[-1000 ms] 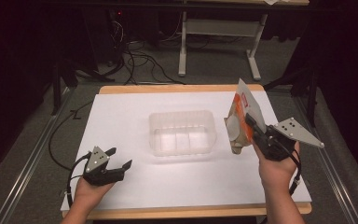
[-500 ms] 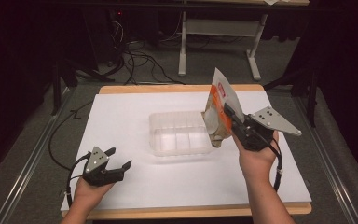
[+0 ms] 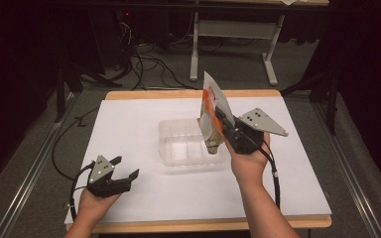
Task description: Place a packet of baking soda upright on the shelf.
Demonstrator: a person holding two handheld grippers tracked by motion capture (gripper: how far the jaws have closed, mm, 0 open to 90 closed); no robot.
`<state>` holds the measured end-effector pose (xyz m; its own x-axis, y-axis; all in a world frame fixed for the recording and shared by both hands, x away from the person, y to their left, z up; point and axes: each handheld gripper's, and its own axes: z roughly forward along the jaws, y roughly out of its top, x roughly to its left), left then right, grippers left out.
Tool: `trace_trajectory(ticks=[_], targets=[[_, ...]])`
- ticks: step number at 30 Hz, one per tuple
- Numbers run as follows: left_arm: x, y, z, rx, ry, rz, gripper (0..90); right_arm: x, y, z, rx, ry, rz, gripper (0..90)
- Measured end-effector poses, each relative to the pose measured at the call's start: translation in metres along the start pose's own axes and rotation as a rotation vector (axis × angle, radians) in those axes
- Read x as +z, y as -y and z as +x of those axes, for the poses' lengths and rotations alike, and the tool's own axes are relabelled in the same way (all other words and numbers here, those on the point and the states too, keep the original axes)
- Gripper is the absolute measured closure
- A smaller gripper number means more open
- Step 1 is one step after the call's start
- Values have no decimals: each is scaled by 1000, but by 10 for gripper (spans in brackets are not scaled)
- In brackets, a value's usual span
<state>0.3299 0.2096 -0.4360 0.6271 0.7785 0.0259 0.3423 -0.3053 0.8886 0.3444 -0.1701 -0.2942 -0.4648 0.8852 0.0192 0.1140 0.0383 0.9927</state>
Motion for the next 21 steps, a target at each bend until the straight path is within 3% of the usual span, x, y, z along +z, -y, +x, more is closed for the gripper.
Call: trace_trajectory(ticks=[10, 21], targets=[[-1, 0, -2, 5, 9, -1, 234, 25, 6, 17, -6, -23, 27, 900], [-1, 0, -1, 7, 13, 2, 234, 46, 16, 19, -34, -1, 69, 900]])
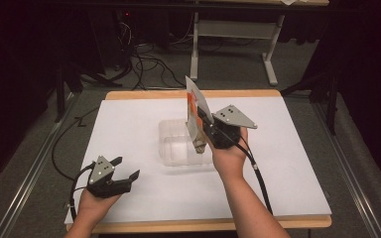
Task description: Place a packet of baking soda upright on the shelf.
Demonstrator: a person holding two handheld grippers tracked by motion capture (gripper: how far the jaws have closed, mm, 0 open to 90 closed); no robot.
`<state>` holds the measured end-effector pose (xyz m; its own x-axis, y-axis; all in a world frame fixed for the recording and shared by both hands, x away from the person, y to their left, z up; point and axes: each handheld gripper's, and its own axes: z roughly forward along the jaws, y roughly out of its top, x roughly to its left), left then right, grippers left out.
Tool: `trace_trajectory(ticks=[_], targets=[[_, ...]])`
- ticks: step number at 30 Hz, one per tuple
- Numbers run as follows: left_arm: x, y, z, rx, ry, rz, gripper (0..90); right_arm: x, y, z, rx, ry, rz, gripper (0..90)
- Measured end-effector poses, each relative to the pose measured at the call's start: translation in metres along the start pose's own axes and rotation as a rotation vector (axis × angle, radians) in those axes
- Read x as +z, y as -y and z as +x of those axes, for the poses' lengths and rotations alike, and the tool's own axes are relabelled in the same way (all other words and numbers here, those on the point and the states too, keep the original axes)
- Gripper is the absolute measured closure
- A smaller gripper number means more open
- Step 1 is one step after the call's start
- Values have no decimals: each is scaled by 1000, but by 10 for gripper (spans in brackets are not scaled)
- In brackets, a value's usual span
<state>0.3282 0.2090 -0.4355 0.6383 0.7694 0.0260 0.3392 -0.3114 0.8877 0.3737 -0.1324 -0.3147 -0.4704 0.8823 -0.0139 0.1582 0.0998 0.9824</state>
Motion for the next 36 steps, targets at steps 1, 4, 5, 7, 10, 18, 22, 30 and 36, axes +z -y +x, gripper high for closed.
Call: trace_trajectory(ticks=[1, 4, 5, 7, 10, 18, 22, 30, 36], targets=[[0, 0, 0, 0, 1, 0, 234, 3, 1, 0, -4, 8, 11, 900], [0, 0, 0, 0, 4, 5, 234, 10, 5, -1, -16, 21, 27, 900], [0, 0, 0, 0, 4, 4, 234, 13, 8, -1, -16, 29, 35, 900], [0, 0, 1, -1, 3, 2, 234, 17, 11, -1, -22, 40, 46, 900], [-1, 0, 1, -3, 2, 0, 233, 24, 16, -2, -18, 46, 59, 900], [0, 0, 1, -1, 9, 1, 232, 39, 27, 0, -42, 57, 95, 900], [0, 0, 0, 5, 14, 4, 232, 49, 33, 1, -57, 47, 115, 900], [1, 1, 0, 9, 19, 9, 232, 56, 46, 2, -53, 38, 117, 900], [2, 1, 0, 9, 24, 15, 232, 55, 51, 1, -50, 38, 123, 900]])
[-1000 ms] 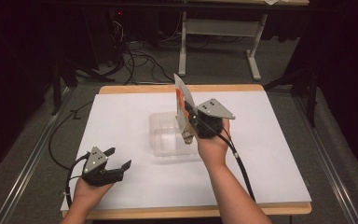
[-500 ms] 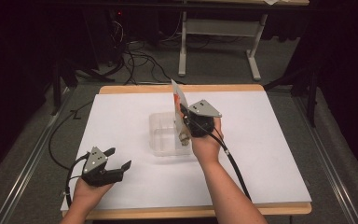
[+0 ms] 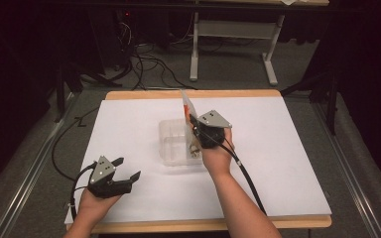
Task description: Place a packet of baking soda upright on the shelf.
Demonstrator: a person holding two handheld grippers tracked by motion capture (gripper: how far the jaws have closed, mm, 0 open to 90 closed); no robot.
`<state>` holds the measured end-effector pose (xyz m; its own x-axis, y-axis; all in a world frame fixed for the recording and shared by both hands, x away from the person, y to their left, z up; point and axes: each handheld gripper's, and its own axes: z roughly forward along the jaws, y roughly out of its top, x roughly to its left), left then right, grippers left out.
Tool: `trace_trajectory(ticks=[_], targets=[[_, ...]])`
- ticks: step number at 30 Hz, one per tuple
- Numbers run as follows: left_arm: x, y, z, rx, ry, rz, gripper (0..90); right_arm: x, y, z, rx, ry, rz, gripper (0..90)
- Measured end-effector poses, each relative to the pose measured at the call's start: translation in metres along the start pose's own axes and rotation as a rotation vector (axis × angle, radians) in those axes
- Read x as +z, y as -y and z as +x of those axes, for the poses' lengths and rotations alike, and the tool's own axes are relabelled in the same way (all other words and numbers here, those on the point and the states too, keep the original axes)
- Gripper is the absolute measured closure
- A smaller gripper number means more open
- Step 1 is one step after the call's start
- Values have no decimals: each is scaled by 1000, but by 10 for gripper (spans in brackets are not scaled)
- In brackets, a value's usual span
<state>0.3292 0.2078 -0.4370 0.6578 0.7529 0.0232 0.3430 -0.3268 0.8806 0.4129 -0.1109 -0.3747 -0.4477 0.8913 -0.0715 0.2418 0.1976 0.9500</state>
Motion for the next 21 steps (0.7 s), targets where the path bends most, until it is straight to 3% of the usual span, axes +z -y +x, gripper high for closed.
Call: trace_trajectory(ticks=[21], targets=[[-1, 0, 1, 0, 1, 2, 232, 0, 9, 2, 10, -11, 1, 900]])
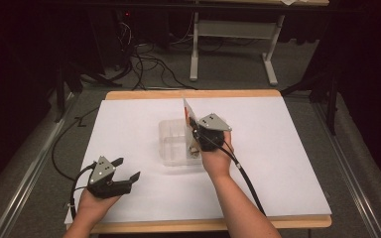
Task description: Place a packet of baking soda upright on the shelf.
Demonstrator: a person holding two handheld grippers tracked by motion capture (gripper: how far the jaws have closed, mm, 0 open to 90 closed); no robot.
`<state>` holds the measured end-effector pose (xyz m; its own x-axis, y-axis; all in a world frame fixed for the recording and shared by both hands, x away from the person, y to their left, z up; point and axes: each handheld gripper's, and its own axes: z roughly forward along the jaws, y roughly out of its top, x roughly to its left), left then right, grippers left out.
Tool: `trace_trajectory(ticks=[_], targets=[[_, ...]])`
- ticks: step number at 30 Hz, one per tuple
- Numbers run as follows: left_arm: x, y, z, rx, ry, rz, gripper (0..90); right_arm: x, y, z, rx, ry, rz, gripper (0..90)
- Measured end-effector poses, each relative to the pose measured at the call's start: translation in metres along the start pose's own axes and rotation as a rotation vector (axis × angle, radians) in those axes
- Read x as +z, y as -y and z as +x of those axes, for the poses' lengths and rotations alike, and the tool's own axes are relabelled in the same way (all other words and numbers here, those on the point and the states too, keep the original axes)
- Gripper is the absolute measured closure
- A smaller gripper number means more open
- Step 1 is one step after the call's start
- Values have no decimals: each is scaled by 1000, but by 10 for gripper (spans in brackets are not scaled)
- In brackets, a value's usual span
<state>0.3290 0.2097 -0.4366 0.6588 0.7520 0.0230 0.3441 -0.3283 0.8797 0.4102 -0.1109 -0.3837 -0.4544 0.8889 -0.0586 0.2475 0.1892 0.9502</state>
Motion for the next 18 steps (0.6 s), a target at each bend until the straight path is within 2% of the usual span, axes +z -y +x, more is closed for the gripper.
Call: trace_trajectory(ticks=[9, 14, 18], targets=[[2, 0, -1, 9, 6, 6, 233, -4, 14, 1, 24, -7, -14, 900], [2, 0, -1, 4, 4, 4, 232, -8, 20, 6, 1, 1, -11, 900], [3, 0, -1, 5, 5, 7, 232, -10, 25, 7, 3, -3, -2, 900]])
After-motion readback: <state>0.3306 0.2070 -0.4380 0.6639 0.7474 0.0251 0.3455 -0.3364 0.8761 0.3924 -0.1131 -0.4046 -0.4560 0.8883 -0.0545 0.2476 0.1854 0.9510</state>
